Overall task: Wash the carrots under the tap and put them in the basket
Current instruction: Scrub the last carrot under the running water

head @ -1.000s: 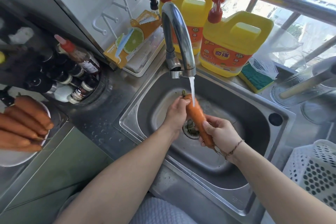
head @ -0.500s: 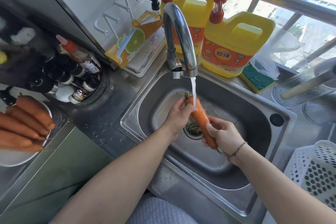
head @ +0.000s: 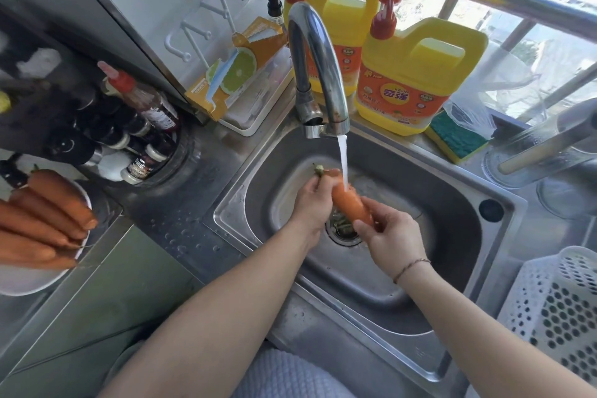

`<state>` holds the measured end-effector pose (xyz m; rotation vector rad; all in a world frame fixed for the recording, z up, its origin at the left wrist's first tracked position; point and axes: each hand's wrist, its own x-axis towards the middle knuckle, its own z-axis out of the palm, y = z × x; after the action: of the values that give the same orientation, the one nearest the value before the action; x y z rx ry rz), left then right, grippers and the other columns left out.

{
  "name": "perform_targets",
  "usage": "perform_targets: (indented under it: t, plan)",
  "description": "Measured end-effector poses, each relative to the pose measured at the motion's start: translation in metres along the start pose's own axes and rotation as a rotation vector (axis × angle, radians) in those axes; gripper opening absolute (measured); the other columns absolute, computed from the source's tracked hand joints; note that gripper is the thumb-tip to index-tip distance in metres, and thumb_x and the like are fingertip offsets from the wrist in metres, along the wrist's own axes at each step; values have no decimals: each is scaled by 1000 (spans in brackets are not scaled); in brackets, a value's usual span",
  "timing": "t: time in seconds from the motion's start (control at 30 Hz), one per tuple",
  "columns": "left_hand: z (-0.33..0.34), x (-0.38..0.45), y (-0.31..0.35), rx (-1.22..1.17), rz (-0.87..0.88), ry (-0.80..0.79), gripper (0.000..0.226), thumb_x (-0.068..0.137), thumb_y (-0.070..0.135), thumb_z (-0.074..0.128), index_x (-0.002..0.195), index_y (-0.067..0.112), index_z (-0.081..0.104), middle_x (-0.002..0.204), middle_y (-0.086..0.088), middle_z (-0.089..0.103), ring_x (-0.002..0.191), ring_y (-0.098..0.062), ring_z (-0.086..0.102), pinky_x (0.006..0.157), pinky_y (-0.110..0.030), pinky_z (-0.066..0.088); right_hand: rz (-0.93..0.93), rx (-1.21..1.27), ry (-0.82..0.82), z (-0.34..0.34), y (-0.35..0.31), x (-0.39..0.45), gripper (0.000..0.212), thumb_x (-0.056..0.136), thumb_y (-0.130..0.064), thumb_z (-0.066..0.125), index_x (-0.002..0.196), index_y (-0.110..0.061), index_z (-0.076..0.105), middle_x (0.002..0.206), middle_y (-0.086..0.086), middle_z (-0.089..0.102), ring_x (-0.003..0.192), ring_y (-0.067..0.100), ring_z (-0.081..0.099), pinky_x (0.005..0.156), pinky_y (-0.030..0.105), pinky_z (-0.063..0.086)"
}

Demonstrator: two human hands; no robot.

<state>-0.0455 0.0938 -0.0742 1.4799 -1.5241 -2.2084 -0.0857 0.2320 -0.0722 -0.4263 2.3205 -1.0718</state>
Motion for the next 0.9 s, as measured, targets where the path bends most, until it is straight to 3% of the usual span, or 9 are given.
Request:
perform_targets:
  t: [0.07,0.13,0.2,0.27,0.33,0.4,0.53,0.73,0.9]
  plan:
    - [0,3,6,-48,-73,67,25,101,31,41,88,22,62,94,-2,68,82,-15,62,63,-27,43,-220,-246,160,2,1,-4,46,79,-21,81,123,-26,69,99,-3,75,87,22,69,82,34,55]
    - [-1,5,8,-21,-76,46,30,104,35,39,89,21,61,84,0,66,74,-11,62,60,-25,46,-292,-264,196,3,5,-7,48,77,-24,83,122,-24,68,102,-3,75,87,22,70,82,33,55]
    - [-3,6,7,-51,1,1,31,106,36,40,89,20,60,77,1,66,66,-8,63,59,-23,50,-84,-3,5,-3,3,-4,48,80,-23,81,125,-19,64,98,0,74,80,21,70,80,35,58]
    - [-3,6,7,-80,56,-72,33,107,37,39,90,18,61,77,-1,68,68,-9,66,67,-25,54,128,213,-306,-9,6,1,24,90,-19,70,112,-10,64,85,4,74,69,27,71,71,46,60]
    - [-2,4,5,-48,95,-173,30,106,35,39,97,17,61,88,-5,68,76,-11,66,70,-23,54,115,142,-454,-15,10,4,8,96,-15,61,100,-7,61,78,1,72,65,25,71,64,42,56]
    - [1,5,-3,-9,126,-263,10,103,29,51,107,21,57,102,-6,65,88,-12,63,79,-26,54,93,86,-442,-18,11,3,7,97,-14,58,93,-8,58,75,0,69,59,24,68,57,37,52]
    - [-5,3,-17,95,191,-353,51,76,22,75,116,35,46,114,-2,57,107,-16,57,103,-43,47,131,192,-424,-19,11,1,10,98,-12,56,90,-7,59,73,0,65,53,22,62,52,36,51]
    - [-5,2,-10,-282,104,-471,58,76,-2,53,126,25,43,110,-11,54,93,-16,59,74,-24,53,132,263,-304,-10,3,1,2,96,-13,61,95,-12,62,79,15,67,58,20,63,54,42,57]
    - [0,2,-13,-324,91,-315,45,83,14,53,124,29,47,116,-15,56,103,-24,58,90,-38,46,112,189,-272,-7,-7,4,5,95,-18,63,99,-15,62,78,13,68,58,17,65,53,39,58]
